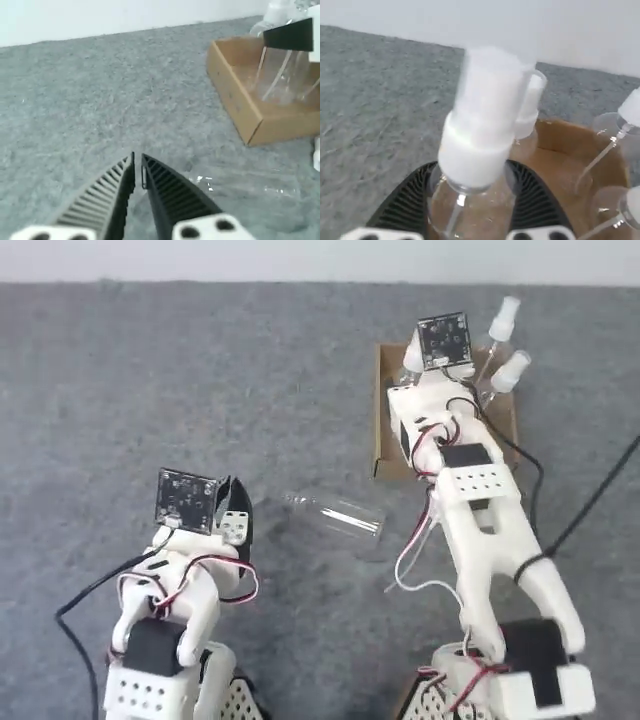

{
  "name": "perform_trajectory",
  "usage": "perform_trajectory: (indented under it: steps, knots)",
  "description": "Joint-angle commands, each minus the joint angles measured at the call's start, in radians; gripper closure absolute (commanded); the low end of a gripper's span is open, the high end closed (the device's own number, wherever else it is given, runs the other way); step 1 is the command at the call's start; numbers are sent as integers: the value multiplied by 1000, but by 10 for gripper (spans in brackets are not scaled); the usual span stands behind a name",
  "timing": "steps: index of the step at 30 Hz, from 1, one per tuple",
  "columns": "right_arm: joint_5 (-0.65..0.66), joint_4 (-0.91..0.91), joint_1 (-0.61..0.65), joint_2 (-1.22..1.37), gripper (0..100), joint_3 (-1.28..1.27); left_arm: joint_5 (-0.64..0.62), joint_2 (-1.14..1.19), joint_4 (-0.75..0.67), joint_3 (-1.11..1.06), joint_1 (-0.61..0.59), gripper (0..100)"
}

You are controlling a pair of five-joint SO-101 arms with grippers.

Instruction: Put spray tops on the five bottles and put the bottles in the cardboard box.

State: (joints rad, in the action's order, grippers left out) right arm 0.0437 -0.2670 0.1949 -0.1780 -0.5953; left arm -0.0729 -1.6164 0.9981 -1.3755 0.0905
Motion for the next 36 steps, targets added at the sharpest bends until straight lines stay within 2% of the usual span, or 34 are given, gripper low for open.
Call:
perform_trajectory:
  steps: [1,7,19,36]
  knots:
    - [-15,94,-38,44,993,64,11,-8,-34,7,-3,987]
    - [-15,226,-51,111,993,14,11,-8,-34,5,-2,987]
    - [-15,361,-50,246,993,5,9,-8,-34,5,-2,987]
    - [-6,357,-45,263,991,-2,6,-8,-34,5,-6,987]
